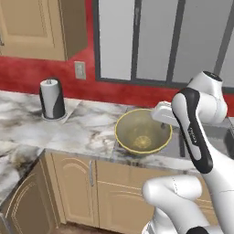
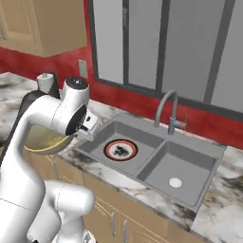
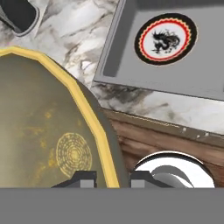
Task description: Pick the bowl and tupperware and place them in the sink. Then turn on the water.
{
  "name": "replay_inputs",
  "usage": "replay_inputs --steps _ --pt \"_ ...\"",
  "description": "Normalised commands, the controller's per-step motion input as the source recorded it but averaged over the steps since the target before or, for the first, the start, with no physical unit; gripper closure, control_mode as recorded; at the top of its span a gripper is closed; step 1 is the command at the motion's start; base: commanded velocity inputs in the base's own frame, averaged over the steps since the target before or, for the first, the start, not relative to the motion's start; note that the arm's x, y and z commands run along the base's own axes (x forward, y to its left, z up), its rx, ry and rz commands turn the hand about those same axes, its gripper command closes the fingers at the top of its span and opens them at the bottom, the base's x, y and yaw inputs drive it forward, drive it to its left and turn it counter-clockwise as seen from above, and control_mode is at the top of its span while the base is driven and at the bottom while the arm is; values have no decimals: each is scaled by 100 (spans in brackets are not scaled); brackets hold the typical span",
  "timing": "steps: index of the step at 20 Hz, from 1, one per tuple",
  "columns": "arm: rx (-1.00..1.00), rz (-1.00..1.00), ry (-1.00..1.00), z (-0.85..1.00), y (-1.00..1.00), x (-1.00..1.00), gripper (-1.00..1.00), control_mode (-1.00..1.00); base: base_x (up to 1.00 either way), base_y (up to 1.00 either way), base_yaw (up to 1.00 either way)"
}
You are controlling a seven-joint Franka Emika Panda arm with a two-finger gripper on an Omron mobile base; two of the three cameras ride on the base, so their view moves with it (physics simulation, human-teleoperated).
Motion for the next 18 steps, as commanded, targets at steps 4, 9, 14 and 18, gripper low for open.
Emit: replay_inputs --steps 4,9,14,18 --pt "0 0 0 0 0 0 100 100 -10 -22 -62" --pt "0 0 0 0 0 0 100 100 -8 -34 -57" --pt "0 0 0 0 0 0 100 100 0 -19 -32" --pt "0 0 0 0 0 0 100 100 0 -1 -5"
